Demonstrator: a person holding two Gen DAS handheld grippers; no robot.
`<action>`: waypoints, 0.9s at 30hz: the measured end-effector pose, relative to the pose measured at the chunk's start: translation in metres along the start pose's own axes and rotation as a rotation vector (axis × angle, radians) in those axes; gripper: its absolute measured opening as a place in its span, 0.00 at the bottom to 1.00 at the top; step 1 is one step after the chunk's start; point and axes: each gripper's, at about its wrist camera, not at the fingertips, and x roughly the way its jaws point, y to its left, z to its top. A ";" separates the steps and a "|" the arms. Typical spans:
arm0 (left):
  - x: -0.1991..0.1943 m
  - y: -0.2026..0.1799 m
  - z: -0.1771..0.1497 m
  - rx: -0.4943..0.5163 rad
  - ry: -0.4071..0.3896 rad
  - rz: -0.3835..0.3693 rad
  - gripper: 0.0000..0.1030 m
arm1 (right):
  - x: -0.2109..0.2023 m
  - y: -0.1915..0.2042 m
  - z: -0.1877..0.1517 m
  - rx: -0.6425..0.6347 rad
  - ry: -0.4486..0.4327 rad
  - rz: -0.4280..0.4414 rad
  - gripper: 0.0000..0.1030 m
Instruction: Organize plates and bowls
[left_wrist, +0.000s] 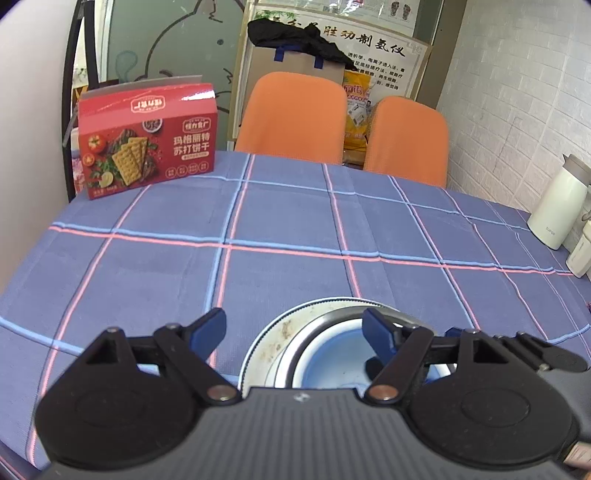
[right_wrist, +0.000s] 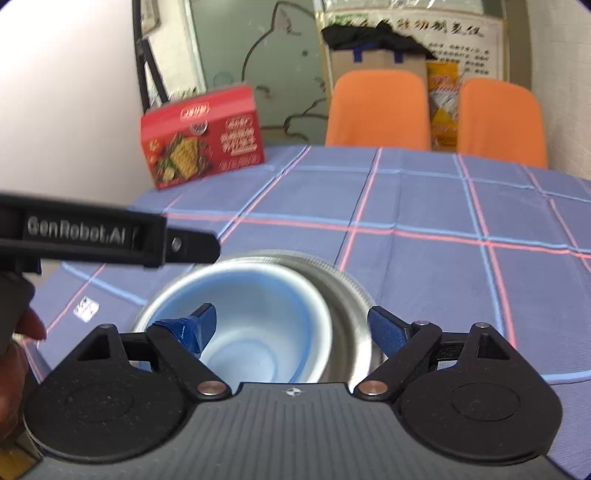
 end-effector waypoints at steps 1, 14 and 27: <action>-0.001 -0.001 0.000 0.005 -0.006 0.000 0.73 | -0.003 -0.006 0.002 0.029 -0.014 0.004 0.74; -0.004 -0.033 0.010 0.047 -0.056 0.044 0.74 | -0.039 -0.053 0.010 0.166 -0.123 -0.041 0.74; -0.033 -0.087 -0.019 0.114 -0.111 0.029 0.74 | -0.073 -0.091 -0.001 0.263 -0.179 -0.212 0.74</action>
